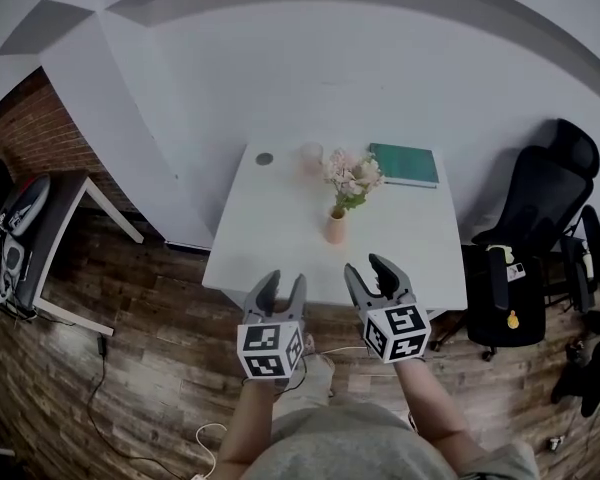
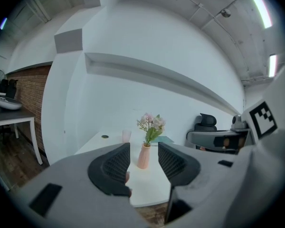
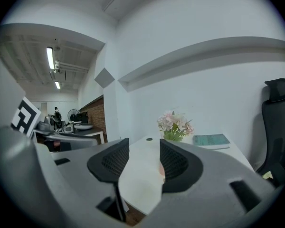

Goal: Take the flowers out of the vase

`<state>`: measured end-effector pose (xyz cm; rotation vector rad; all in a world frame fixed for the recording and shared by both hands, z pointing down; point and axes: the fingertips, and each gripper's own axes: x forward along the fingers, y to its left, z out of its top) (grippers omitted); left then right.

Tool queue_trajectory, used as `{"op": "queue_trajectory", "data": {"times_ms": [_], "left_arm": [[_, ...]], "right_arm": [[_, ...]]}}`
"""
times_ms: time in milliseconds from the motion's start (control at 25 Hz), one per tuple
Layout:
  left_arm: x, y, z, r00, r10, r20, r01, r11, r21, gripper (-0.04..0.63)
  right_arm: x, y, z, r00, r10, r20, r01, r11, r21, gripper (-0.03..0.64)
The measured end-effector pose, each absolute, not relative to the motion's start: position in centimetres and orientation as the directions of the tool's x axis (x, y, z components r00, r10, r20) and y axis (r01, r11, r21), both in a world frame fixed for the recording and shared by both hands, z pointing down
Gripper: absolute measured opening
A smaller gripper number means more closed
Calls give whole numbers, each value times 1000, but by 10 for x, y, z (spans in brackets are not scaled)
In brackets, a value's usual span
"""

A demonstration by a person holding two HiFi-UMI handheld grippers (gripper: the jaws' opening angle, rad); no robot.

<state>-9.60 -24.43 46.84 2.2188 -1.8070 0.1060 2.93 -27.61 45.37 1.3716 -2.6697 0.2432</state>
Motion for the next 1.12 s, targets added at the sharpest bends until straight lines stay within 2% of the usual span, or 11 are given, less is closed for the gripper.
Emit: {"op": "queue_trajectory", "data": {"times_ms": [480, 1120], "left_arm": [[-107, -326, 479, 250, -937, 245, -963, -213, 166, 173], [-124, -401, 496, 281, -917, 285, -953, -233, 192, 173]], "right_arm": [[19, -358, 472, -547, -808, 220, -836, 542, -89, 193], [11, -427, 519, -500, -803, 324, -863, 492, -114, 193]]}}
